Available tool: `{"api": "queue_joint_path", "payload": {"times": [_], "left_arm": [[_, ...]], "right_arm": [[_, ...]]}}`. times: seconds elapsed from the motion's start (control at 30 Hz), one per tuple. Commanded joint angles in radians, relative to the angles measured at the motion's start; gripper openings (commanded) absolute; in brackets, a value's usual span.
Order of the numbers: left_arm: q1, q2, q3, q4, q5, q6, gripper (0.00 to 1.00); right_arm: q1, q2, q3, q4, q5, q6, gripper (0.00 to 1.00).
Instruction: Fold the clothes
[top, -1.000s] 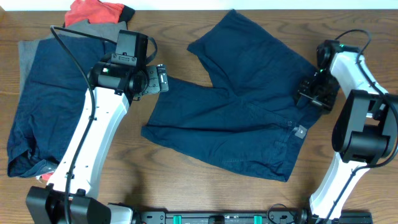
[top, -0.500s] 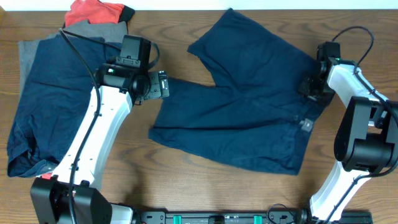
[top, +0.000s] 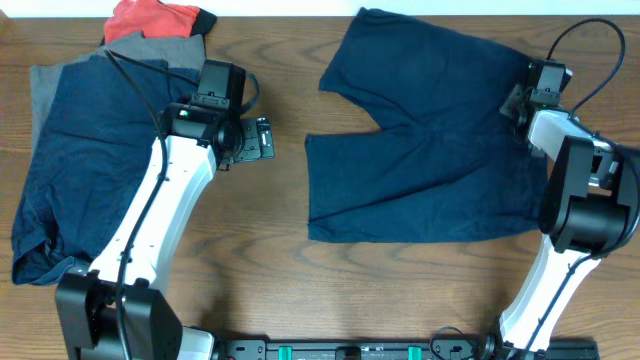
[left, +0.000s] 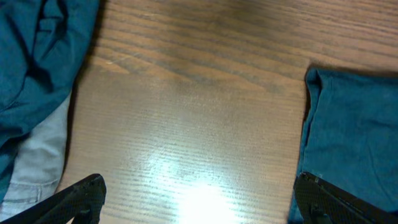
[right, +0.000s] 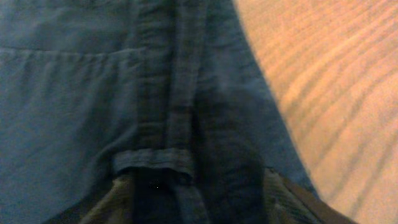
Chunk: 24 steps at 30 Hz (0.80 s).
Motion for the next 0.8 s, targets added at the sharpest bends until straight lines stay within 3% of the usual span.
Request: {"api": "queue_joint_path", "payload": {"times": [0.0,0.17,0.47,0.77], "left_arm": [[-0.002,0.035,-0.005,0.042,0.007,0.017,0.98],[-0.036,0.098,-0.005,0.175,0.137,0.122,0.98],[-0.080,0.287,0.037,0.355,0.220,0.149,0.98],[-0.086,0.397,0.080,0.550,0.264,0.126,0.98]], "right_arm": [[-0.002,0.122,-0.024,-0.063,-0.077,-0.041,0.76],[-0.002,0.052,0.025,-0.180,-0.080,-0.086,0.99],[0.000,-0.227,0.250,-0.643,-0.136,-0.136,0.99],[0.008,-0.468,0.275,-0.808,-0.222,-0.132,0.99]]}}
